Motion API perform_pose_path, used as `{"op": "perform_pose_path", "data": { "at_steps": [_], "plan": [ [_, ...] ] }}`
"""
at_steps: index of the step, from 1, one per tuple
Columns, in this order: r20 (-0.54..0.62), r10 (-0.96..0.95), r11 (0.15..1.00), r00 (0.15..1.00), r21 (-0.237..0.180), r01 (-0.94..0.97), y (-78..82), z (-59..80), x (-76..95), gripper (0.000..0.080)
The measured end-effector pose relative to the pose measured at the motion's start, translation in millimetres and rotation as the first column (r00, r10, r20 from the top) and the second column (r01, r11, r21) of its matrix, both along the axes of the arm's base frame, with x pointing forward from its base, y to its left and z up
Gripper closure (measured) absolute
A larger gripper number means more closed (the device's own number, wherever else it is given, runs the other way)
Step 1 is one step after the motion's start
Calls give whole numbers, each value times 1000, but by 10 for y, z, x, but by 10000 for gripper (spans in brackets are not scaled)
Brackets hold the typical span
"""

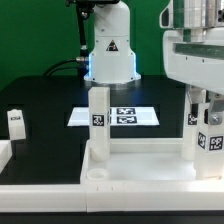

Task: Assemble desk

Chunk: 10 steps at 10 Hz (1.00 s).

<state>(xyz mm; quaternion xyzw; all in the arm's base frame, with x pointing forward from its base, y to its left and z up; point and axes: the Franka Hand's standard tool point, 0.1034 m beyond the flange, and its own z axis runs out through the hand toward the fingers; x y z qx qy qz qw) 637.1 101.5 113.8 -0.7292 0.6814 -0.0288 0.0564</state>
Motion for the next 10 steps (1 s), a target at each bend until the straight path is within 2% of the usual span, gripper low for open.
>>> {"op": "perform_pose_path", "data": {
  "at_steps": [1,2,3,5,6,7,8,10],
  "plan": [
    [-14,-193,980,981,45,193,11,-5,-15,512],
    [-22,-440,889,898,131,439,38,-18,-18,512],
    [-21,-504,849,863,172,500,38,-18,-40,512],
    [-20,-425,893,905,153,423,64,-21,-51,502],
    [-40,-249,961,968,111,252,124,-4,-91,327],
    [-5,4,998,1000,67,-4,187,5,-88,193],
    [5,233,971,972,47,-233,234,3,-95,163],
    [5,407,913,913,32,-407,261,6,-111,152]
  ]
}}
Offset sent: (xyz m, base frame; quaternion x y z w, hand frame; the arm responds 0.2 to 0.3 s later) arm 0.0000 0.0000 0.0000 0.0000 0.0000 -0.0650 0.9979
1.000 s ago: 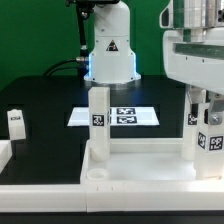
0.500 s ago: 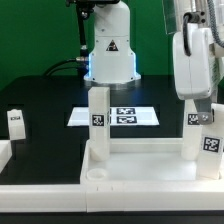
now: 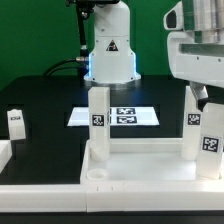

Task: Assemble desk

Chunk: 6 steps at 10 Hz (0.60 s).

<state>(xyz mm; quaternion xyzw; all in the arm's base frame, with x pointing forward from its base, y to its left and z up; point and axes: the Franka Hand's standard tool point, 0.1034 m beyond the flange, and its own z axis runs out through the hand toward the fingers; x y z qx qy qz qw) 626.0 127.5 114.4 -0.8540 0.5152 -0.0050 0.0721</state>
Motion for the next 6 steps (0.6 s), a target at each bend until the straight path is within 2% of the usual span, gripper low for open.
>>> {"op": "perform_pose_path", "data": {
  "at_steps": [1,2,3,4,5,6],
  "plan": [
    [9,79,997,997,-8,-79,-11,-1,2,151],
    [13,225,973,974,-49,-224,-39,2,11,151],
    [4,405,907,914,-131,-401,-76,13,54,151],
    [17,505,849,863,-189,-493,-57,15,90,151],
    [18,502,851,865,-189,-490,-53,3,81,151],
    [20,478,865,878,-186,-467,-57,4,82,251]
  ]
}}
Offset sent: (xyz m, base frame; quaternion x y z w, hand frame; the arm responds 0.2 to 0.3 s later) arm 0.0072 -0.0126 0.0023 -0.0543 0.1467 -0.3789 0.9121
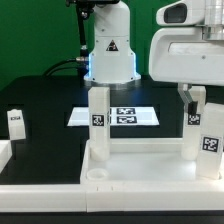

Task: Assemble desk

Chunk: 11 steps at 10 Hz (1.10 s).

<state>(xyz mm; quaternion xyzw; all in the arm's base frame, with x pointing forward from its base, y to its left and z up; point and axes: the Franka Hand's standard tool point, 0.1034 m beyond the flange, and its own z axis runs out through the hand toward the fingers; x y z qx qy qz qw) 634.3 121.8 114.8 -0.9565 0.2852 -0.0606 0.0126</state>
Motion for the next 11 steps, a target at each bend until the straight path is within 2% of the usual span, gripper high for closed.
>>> {"op": "perform_pose_path", "data": {
  "at_steps": [1,2,3,4,6,8,9,11],
  "plan": [
    [0,-1,1000,1000,0,1,-2,0,0,251],
    [0,-75,997,997,13,75,5,-3,-2,435],
    [-4,-188,982,982,27,188,-1,-7,-6,513],
    [-9,-239,970,971,37,239,-10,-7,-8,513],
    [-44,-495,863,868,88,497,-29,-9,-16,513],
    [-119,-781,592,614,173,787,-6,-15,2,513],
    [-149,-845,484,513,193,853,-3,-14,12,513],
    [-158,-872,433,463,193,881,8,-14,15,512]
  ]
}}
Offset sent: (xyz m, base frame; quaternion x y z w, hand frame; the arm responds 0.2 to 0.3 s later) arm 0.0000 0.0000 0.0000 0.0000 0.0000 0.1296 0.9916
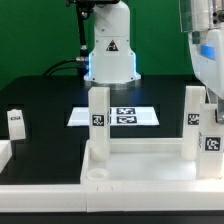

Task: Assemble desk

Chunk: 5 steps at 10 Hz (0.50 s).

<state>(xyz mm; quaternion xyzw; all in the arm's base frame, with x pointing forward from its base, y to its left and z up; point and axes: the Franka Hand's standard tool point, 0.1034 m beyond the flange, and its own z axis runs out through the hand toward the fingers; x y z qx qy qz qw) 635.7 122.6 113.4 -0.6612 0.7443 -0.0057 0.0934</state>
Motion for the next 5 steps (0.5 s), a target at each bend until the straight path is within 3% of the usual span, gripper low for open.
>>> {"op": "perform_pose_path", "data": {
  "at_steps": [2,3,4,5],
  "plan": [
    [3,37,999,999,-6,-37,-1,-4,-3,512],
    [2,216,976,976,-41,-215,-15,-8,-17,331],
    [16,480,874,877,-95,-476,-57,15,27,214],
    [6,565,821,825,-106,-561,-54,11,16,214]
  ]
}}
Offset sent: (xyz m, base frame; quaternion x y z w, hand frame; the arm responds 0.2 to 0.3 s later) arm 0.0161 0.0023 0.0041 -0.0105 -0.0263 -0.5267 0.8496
